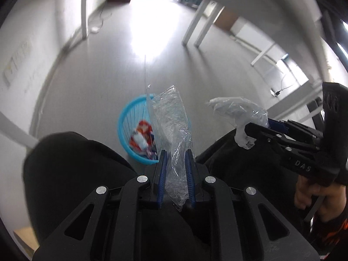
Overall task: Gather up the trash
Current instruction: 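Carry both held plastics down over the blue wastebasket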
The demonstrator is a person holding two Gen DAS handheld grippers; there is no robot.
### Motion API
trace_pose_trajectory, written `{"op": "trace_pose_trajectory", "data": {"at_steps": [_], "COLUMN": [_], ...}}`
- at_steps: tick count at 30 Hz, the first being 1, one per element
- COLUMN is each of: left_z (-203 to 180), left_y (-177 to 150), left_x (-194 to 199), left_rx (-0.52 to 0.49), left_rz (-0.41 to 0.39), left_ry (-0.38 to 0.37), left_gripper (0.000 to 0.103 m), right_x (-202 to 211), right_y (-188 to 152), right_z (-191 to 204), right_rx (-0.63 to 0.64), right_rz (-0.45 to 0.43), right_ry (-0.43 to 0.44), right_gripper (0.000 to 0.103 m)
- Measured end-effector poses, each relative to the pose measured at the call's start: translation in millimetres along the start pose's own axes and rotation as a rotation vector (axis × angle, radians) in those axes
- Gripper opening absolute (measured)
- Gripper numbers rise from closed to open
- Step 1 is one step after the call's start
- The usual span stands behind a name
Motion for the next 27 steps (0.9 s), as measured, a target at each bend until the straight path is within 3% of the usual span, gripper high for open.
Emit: {"op": "trace_pose_trajectory", "data": {"at_steps": [2,5,7,20,27], "left_z": [1,2,8,40,43], "left_y": [2,6,9,17,25], "left_x": [-17,-36,-49,-111,-146], "left_rx": [0.002,0.008,-0.011,0.137,0.124], "left_rz": [0.033,0.066,0.078,0.213,0.239], "left_ry": [0.034,0.039,0.068,0.071,0.118], "left_gripper": [0.016,0.016,0.016,0.016,0.017], "right_x": [-25,-49,-62,-138,-180], "right_y": [-4,-6,-6,-3,-5], "right_z": [-4,-8,-12,-25,-39], "right_rx": [0.013,-0.072,-0.09,-0.114,-0.158], "right_rz": [0.046,0.113,0.135,0.252,0.326], "right_ry": [-0.044,-0.004,-0.012,-0.065,-0.07], "right_gripper": [0.036,0.036,0.036,0.036,0.036]}}
Point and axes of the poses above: each gripper's, at about its wrist camera, not at the fingertips, and x roughly against the way its jaws point, z to its left, y to its top, the point moved 6 cm from there along -x, roughly the way its jaws point, and after that the axes turned 11 degrees about -z, right-handed, at the moved point
